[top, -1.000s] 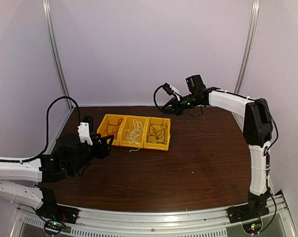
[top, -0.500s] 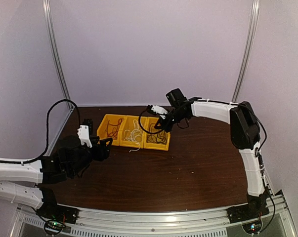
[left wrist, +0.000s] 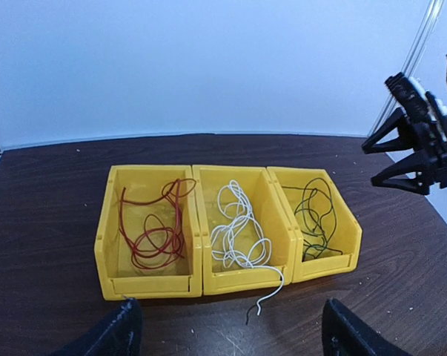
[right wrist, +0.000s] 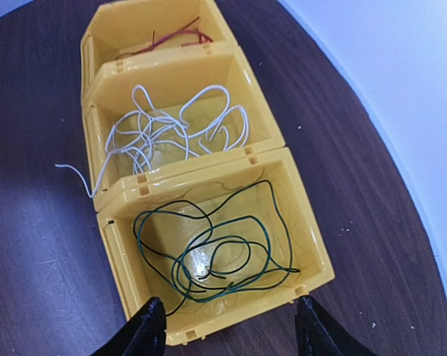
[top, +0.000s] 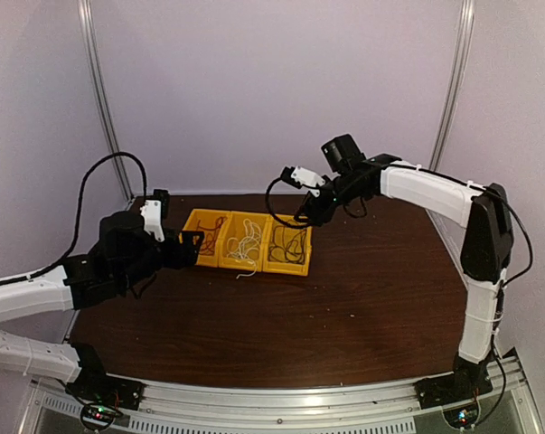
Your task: Untangle the cables
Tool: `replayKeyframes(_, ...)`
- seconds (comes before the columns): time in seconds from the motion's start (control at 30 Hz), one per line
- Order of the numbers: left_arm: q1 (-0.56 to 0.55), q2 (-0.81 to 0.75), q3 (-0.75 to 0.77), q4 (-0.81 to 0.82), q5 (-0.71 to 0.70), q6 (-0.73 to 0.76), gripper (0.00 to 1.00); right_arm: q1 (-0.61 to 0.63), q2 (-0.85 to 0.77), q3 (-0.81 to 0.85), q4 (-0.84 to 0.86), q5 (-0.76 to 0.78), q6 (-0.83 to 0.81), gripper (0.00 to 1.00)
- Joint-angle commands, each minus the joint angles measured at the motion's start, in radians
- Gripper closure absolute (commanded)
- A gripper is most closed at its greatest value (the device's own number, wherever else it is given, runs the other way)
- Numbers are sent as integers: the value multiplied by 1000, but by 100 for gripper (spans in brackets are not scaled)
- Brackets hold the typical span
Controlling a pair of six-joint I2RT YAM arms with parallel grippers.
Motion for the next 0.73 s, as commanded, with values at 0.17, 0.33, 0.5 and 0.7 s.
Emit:
replayKeyframes(0.17, 125, 51, 242, -278, 98, 200, 11, -35, -346, -254, 23, 10, 32, 35)
replayKeyframes(0.33, 213, 66, 295, -278, 97, 282, 7, -129, -597, -435, 201, 92, 135, 15)
replayKeyframes(0.5, 318, 79, 306, -214, 87, 295, 2, -196, -854, -677, 459, 363, 298, 0)
replayKeyframes(0.7, 345, 92, 248, -146, 36, 234, 2, -285, -1020, -919, 594, 252, 369, 0)
